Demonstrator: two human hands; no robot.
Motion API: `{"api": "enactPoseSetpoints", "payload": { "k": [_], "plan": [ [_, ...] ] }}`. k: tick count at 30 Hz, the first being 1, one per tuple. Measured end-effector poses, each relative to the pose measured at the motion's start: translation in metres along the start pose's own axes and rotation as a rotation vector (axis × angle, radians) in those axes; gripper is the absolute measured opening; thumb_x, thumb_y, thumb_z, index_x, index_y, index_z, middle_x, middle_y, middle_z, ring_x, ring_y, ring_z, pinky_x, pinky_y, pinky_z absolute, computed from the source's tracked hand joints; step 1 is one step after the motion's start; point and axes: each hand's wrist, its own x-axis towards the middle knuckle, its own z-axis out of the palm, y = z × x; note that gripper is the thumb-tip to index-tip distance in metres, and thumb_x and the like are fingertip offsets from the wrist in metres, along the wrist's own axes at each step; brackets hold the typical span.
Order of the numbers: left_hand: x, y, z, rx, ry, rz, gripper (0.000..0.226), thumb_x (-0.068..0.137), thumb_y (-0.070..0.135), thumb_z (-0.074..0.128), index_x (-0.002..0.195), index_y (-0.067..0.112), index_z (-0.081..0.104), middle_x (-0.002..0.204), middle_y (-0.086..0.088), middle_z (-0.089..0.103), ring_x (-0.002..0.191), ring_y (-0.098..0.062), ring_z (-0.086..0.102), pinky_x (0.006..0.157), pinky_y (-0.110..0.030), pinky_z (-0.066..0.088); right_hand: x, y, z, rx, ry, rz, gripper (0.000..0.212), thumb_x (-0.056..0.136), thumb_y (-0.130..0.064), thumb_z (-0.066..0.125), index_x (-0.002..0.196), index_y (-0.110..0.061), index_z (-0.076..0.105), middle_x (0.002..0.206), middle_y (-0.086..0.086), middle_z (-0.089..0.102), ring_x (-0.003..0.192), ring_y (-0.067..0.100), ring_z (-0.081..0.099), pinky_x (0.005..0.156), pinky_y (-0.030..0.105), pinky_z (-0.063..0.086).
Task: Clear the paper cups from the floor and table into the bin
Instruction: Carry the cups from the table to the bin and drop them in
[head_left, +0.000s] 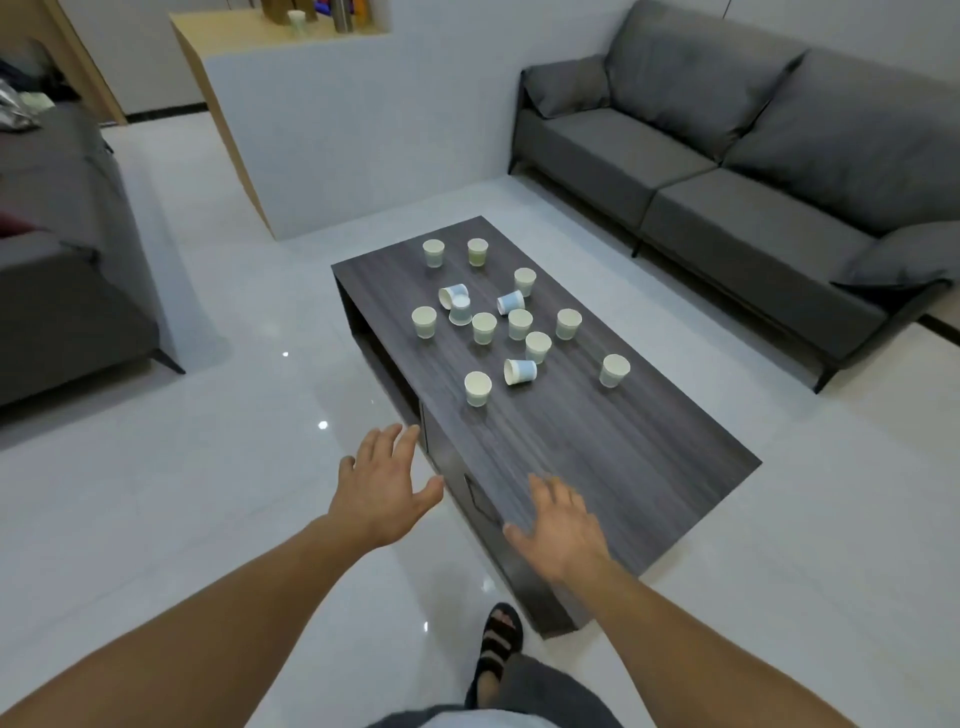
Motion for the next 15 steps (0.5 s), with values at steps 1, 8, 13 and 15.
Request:
{"api": "enactPoseSetpoints", "payload": {
  "k": [1,8,13,15],
  "plan": [
    [0.017,0.001,-0.005,0.005,-0.002,-0.005,0.075,0.089,0.061,0.037,0.15,0.024,0.015,0.157,-0.001,0.017,0.146,-0.023,0.009,0.114,-0.049,0.021,0.018,-0.001,-0.011,0.001,-0.012,-0.011,0.082,0.093,-0.062,0.04,0.156,-0.023,0.005,0.162,0.004,0.008,0.147,0.024,0.013,0.116,0.047,0.024],
    [0.106,-0.002,-0.015,0.011,-0.041,-0.042,0.082,0.086,0.06,0.044,0.151,0.023,0.012,0.157,-0.001,0.017,0.145,-0.023,0.012,0.114,-0.047,0.023,0.122,-0.016,-0.053,0.02,-0.067,-0.058,0.081,0.092,-0.056,0.047,0.155,-0.023,0.008,0.162,0.004,0.008,0.147,0.025,0.015,0.116,0.044,0.026],
    [0.171,-0.026,-0.008,-0.003,-0.145,-0.022,0.087,0.083,0.059,0.05,0.151,0.024,0.009,0.157,0.001,0.015,0.145,-0.022,0.012,0.115,-0.045,0.024,0.186,-0.026,-0.055,0.03,-0.127,0.005,0.085,0.089,-0.054,0.052,0.155,-0.024,0.008,0.162,0.004,0.008,0.145,0.026,0.018,0.112,0.044,0.028],
    [0.202,-0.039,-0.003,-0.018,-0.184,0.0,0.088,0.082,0.059,0.052,0.151,0.024,0.009,0.157,0.001,0.016,0.144,-0.022,0.013,0.114,-0.045,0.024,0.214,-0.033,-0.055,0.05,-0.14,0.057,0.087,0.088,-0.052,0.055,0.155,-0.024,0.009,0.162,0.004,0.01,0.144,0.027,0.021,0.111,0.043,0.029]
  ]
}}
